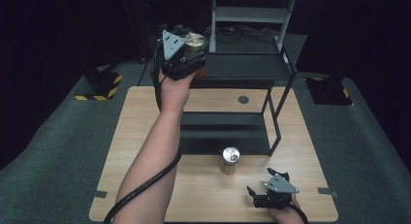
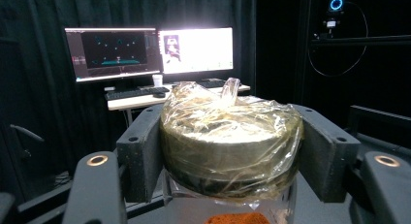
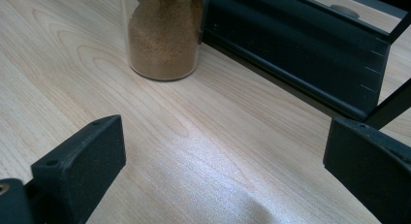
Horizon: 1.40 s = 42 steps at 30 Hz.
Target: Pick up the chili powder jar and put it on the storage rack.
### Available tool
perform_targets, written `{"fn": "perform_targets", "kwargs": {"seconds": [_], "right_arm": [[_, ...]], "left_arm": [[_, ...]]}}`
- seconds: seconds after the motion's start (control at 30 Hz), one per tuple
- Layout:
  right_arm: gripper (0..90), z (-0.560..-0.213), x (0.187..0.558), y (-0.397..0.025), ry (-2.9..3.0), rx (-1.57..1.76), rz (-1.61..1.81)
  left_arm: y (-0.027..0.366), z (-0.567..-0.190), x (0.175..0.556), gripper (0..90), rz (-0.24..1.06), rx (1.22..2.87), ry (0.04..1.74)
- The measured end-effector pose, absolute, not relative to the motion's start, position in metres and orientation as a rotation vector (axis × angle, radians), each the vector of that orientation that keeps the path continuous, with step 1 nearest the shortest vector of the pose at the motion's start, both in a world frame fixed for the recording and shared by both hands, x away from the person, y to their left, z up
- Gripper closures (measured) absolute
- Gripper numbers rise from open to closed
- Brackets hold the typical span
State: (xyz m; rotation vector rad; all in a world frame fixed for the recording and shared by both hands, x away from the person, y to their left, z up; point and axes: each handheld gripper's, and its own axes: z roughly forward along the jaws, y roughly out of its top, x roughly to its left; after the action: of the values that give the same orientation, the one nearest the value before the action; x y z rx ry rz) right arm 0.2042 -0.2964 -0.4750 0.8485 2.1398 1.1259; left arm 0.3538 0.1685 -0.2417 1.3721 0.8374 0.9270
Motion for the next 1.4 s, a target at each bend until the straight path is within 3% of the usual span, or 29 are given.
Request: {"fn": "perform_targets", "kwargs": {"seconds": [0.17, 0.33, 1.4], "right_arm": [[0.3, -0.475, 0.204, -0.297, 2.14, 0.849, 1.127], [0.3, -0.475, 0.204, -0.297, 2.14, 0.851, 1.129], [0.3, -0.475, 0.204, -0.295, 2.142, 0.842, 1.117]], "left_arm": [[0.167, -0.239, 0.354, 23.8, 0.927, 1.377, 0.861], [0.163, -0.238, 0.352, 0.6, 0.934, 1.373, 0.886], [0.178, -0.252, 0.286, 0.4, 0.96, 1.376, 0.835]]}}
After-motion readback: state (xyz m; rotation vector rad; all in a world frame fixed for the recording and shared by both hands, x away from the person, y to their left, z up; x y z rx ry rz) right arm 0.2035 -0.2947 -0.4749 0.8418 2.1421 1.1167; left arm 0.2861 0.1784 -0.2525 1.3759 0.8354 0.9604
